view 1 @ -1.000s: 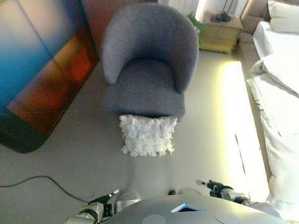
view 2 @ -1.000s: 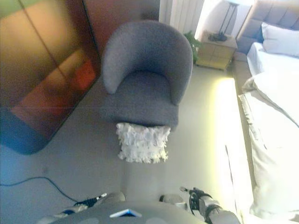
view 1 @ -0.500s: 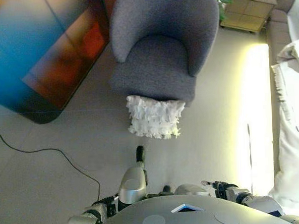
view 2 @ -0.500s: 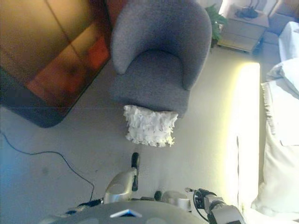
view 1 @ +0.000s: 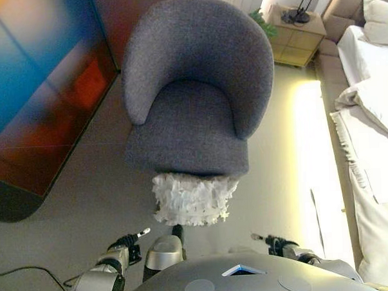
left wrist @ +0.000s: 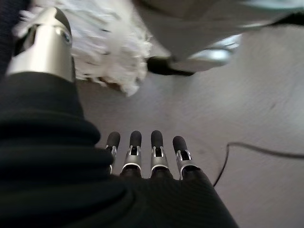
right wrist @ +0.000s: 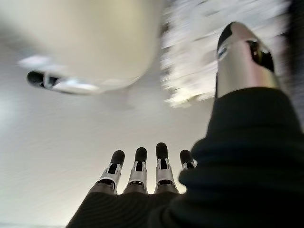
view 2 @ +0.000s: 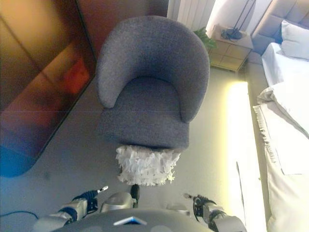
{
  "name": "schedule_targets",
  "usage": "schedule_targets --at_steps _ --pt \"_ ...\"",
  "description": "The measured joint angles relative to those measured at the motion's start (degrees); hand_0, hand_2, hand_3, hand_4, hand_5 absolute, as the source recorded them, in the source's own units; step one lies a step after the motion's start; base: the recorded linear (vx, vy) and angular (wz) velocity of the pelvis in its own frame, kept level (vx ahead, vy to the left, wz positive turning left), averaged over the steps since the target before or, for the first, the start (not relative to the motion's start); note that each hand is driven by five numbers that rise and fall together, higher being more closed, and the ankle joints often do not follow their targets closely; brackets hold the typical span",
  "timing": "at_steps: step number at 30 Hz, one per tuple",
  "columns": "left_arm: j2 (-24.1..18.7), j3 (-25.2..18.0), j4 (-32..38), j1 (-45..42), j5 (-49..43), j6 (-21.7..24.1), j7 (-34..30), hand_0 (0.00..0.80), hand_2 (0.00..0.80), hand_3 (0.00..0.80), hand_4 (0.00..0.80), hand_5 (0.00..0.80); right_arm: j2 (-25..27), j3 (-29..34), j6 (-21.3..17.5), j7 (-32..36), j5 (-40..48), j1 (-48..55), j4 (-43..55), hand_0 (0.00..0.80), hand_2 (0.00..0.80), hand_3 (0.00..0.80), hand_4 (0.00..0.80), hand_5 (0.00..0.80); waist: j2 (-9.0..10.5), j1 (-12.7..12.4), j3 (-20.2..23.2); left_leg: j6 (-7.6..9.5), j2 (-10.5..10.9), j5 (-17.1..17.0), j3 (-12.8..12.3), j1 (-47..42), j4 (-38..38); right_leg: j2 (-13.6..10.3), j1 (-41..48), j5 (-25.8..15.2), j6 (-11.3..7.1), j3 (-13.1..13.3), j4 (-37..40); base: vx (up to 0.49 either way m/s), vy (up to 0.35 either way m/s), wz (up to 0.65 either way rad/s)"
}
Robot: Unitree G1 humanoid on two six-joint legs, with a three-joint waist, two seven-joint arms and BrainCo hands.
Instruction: Pick up the cushion and take it to the sofa
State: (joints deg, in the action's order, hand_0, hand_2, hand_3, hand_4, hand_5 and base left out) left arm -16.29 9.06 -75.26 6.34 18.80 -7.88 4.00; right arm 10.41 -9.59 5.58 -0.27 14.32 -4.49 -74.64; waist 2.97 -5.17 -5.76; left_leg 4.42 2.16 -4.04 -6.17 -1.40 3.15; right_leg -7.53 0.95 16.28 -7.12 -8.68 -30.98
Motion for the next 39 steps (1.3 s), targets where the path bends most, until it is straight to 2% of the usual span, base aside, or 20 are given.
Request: schedule_targets --at_steps 1,2,3,5,6,8,9,10,11,14,16,19,21,25,29,32,34,36,37,39 --pt "0.2 1.0 0.1 0.8 0.1 -0.3 0.0 0.000 0.000 0.000 0.000 0.000 0.4 -1.3 -0.3 -0.2 0.3 -0.8 1.0 0.000 0.000 0.000 0.000 0.000 -1.36 0.0 0.0 -0.16 -0.7 0.3 0.0 0.0 1.0 -0.6 -3.6 -0.2 0.23 -2.4 3.1 -0.048 -0.016 -0.32" --pt "0.5 0.9 -0.1 1.1 0.1 -0.9 0.1 0.000 0.000 0.000 0.000 0.000 0.8 -2.6 -0.6 -0.4 0.7 -1.9 2.4 0.000 0.000 0.000 0.000 0.000 -2.63 0.3 -0.5 -0.78 -1.5 -0.5 -0.1 0.2 1.1 -0.8 -6.8 -1.2 0.12 -3.5 6.9 -0.078 -0.051 -0.16" --pt "0.8 1.4 -0.1 1.7 0.2 -1.4 0.1 0.000 0.000 0.000 0.000 0.000 1.1 -3.1 -0.9 -0.5 1.1 -2.3 2.9 0.000 0.000 0.000 0.000 0.000 -3.83 1.4 -1.1 -0.78 -1.9 -0.5 0.1 0.4 1.3 -1.2 -9.8 -2.8 -0.05 -3.5 9.3 0.042 -0.072 0.14" --pt "1.1 2.2 -0.1 2.6 0.7 -1.5 0.2 0.000 0.000 0.000 0.000 0.000 1.3 -3.6 -1.5 -1.1 2.1 -2.7 3.7 0.000 0.000 0.000 0.000 0.000 -4.45 2.8 -1.6 -0.85 -1.9 -0.3 0.0 1.2 1.4 -3.5 -14.0 -7.8 -0.15 -3.5 15.3 0.203 -0.080 0.41" --pt "1.2 2.1 -0.1 2.2 0.8 -1.5 0.4 0.000 0.000 0.000 0.000 0.000 1.4 -2.9 -1.5 -1.2 2.7 -2.5 4.1 0.000 0.000 0.000 0.000 0.000 -4.37 3.0 -1.6 -0.94 -1.9 0.0 -0.2 0.9 1.8 -4.3 -14.2 -10.7 -0.32 -3.4 17.9 0.284 -0.107 0.42" --pt "1.3 2.0 0.0 0.5 1.6 -1.5 0.8 0.000 0.000 0.000 0.000 0.000 1.3 -2.5 -1.4 -1.1 2.5 -1.2 3.7 0.000 0.000 0.000 0.000 0.000 -3.45 2.7 -1.5 -2.48 -2.4 1.0 0.0 -1.0 1.8 -5.1 -11.8 -15.1 0.01 -3.3 21.7 0.304 -0.167 0.18" --pt "1.0 1.9 0.2 -0.5 2.2 -1.6 1.1 0.000 0.000 0.000 0.000 0.000 1.0 -2.4 -1.4 -1.0 1.9 -0.7 3.4 0.000 0.000 0.000 0.000 0.000 -2.38 2.7 -1.1 -3.63 -2.5 1.8 0.2 -2.1 1.8 -5.1 -9.0 -16.4 -0.12 -3.3 24.6 0.245 -0.197 0.15" --pt "0.3 1.8 0.2 -2.2 2.2 -1.8 1.2 0.000 0.000 0.000 0.000 0.000 0.4 -2.4 -1.4 -0.8 1.4 0.1 3.1 0.000 0.000 0.000 0.000 0.000 -0.45 2.6 -0.4 -4.64 -2.2 2.4 0.4 -2.6 1.7 -5.4 -6.2 -17.1 -0.06 -3.3 27.4 0.197 -0.210 0.17" --pt "0.1 1.4 -0.1 -3.8 2.2 -2.0 1.4 0.000 0.000 0.000 0.000 0.000 0.2 -2.3 -1.3 -0.6 0.8 0.5 2.3 0.000 0.000 0.000 0.000 0.000 0.26 2.6 -0.2 -6.07 -2.9 3.1 0.4 -3.3 1.4 -4.7 -4.3 -21.4 0.26 -3.5 29.7 0.135 -0.206 0.14" --pt "1.1 0.9 -0.2 -5.6 2.0 -2.8 1.6 0.000 0.000 0.000 0.000 0.000 1.3 -2.4 -1.3 -0.2 0.6 2.0 2.2 0.000 0.000 0.000 0.000 0.000 -0.93 2.4 0.3 -9.06 -7.4 4.1 0.3 -3.8 0.7 0.2 -1.0 -21.9 2.58 -5.1 34.2 0.073 -0.184 0.03" --pt "2.1 0.8 -0.1 -5.4 1.6 -2.7 1.7 0.000 0.000 0.000 0.000 0.000 2.1 -2.4 -1.4 -0.3 0.7 1.7 2.2 0.000 0.000 0.000 0.000 0.000 -1.29 2.3 0.4 -9.55 -8.7 4.3 0.3 -2.8 -0.1 1.9 -0.7 -22.6 3.86 -5.8 35.9 0.035 -0.143 0.05" --pt "3.5 0.6 0.1 -4.7 1.4 -2.5 1.9 0.000 0.000 0.000 0.000 0.000 3.2 -2.4 -1.5 -0.2 0.7 1.3 2.3 0.000 0.000 0.000 0.000 0.000 -2.25 2.6 0.1 -9.79 -9.6 4.4 0.3 -3.1 -0.2 2.9 0.0 -22.3 4.38 -6.1 36.1 0.025 -0.141 0.05" --pt "4.0 0.6 0.5 -3.8 1.4 -2.4 2.2 0.000 0.000 0.000 0.000 0.000 3.6 -2.4 -1.5 -0.1 0.7 1.3 2.3 0.000 0.000 0.000 0.000 0.000 -2.83 2.6 0.0 -11.27 -9.8 4.4 0.5 -3.3 0.0 3.1 0.3 -22.2 4.38 -6.3 36.1 0.009 -0.177 0.07" --pt "3.8 0.5 0.5 -3.5 1.4 -1.9 3.6 0.000 0.000 0.000 0.000 0.000 3.4 -2.7 -1.9 0.3 0.6 1.5 2.2 0.000 0.000 0.000 0.000 0.000 -3.46 2.5 -0.2 -11.35 -10.0 4.3 1.8 -3.8 -0.4 2.9 1.5 -21.3 4.17 -6.9 36.1 -0.091 -0.195 0.13" --pt "4.3 1.0 1.0 -2.9 2.3 -1.8 4.5 0.000 0.000 0.000 0.000 0.000 3.8 -4.6 -2.8 0.6 0.6 0.5 2.5 0.000 0.000 0.000 0.000 0.000 -4.76 2.3 -0.6 -11.09 -10.3 4.4 3.4 -0.7 -1.9 3.2 -0.1 -21.4 4.85 -7.6 36.1 -0.193 -0.127 0.17" --pt "5.8 1.0 1.3 -3.1 2.8 -1.5 4.5 0.000 0.000 0.000 0.000 0.000 5.3 -4.7 -3.1 -0.1 0.6 -0.3 2.5 0.000 0.000 0.000 0.000 0.000 -7.91 1.2 -1.8 -11.16 -10.3 4.0 3.6 1.4 -3.0 3.1 -1.3 -21.9 5.22 -7.8 36.3 -0.188 0.008 0.08" --pt "7.1 1.0 1.3 -3.1 2.8 -1.1 4.5 0.000 0.000 0.000 0.000 0.000 7.1 -4.7 -3.1 -1.1 0.7 -0.8 2.6 0.000 0.000 0.000 0.000 0.000 -10.41 1.5 -2.7 -11.10 -10.0 3.2 2.6 4.1 -4.9 2.2 -2.1 -22.0 5.15 -9.7 36.3 -0.209 0.121 0.44" --pt "8.0 1.0 1.4 -2.8 2.8 -0.4 4.4 0.000 0.000 0.000 0.000 0.000 9.2 -4.4 -3.1 -2.0 0.7 -1.3 2.6 0.000 0.000 0.000 0.000 0.000 -12.43 1.8 -3.3 -10.22 -9.4 1.6 -0.5 5.2 -4.7 1.3 -3.2 -22.2 4.93 -10.8 36.3 -0.101 0.153 0.39" --pt "8.1 1.0 1.4 -2.9 2.8 -0.1 4.4 0.000 0.000 0.000 0.000 0.000 9.8 -4.4 -3.1 -2.3 0.7 -1.5 2.5 0.000 0.000 0.000 0.000 0.000 -12.88 1.7 -3.5 -10.10 -9.0 0.8 -1.2 5.2 -4.5 0.7 -3.2 -22.4 4.80 -10.9 36.3 -0.063 0.183 0.15" --pt "8.0 1.0 1.3 -3.3 2.7 0.5 4.1 0.000 0.000 0.000 0.000 0.000 10.1 -4.3 -3.1 -2.7 0.6 -2.1 2.7 0.000 0.000 0.000 0.000 0.000 -12.28 2.2 -3.9 -10.05 -7.5 -1.4 -1.4 5.2 -4.2 -1.1 -3.0 -22.4 4.69 -10.9 36.4 -0.039 0.208 0.07"
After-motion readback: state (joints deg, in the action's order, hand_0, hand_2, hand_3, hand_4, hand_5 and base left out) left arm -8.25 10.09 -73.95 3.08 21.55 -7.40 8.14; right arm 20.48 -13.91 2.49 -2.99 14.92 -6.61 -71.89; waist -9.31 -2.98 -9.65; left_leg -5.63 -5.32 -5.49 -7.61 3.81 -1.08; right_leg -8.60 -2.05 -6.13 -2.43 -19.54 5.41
